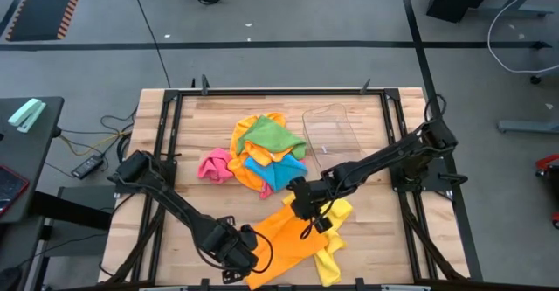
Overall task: Fold microfiber towels
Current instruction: Fold the bottom orange towel
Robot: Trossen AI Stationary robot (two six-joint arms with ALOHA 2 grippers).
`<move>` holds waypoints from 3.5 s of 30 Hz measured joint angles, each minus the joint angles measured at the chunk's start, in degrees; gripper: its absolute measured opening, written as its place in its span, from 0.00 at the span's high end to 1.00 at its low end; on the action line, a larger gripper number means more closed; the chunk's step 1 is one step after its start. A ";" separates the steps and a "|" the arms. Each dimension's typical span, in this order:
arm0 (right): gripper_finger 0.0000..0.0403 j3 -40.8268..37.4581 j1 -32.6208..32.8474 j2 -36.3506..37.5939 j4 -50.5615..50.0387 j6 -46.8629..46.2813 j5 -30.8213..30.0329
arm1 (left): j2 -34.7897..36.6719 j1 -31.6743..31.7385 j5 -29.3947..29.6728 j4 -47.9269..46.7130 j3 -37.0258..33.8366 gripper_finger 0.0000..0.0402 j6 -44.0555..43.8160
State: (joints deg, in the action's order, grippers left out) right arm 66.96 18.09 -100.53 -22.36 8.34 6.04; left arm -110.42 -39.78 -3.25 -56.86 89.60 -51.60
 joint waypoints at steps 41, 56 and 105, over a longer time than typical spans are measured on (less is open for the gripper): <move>0.65 1.66 -6.48 -6.01 -3.93 -5.27 -0.01 | 0.29 -2.38 4.70 5.97 0.17 0.72 -3.19; 0.64 7.74 -6.33 -3.88 -15.25 -7.38 1.49 | -0.28 -2.51 10.16 14.99 -5.52 0.59 17.91; 0.64 7.72 1.60 9.05 -14.81 -18.92 -10.80 | -3.58 -4.98 10.57 19.65 -9.40 0.67 36.99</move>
State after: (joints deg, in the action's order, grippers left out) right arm 74.67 19.68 -91.48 -37.17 -10.58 -4.75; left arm -113.99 -44.76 7.33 -37.21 80.20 -14.61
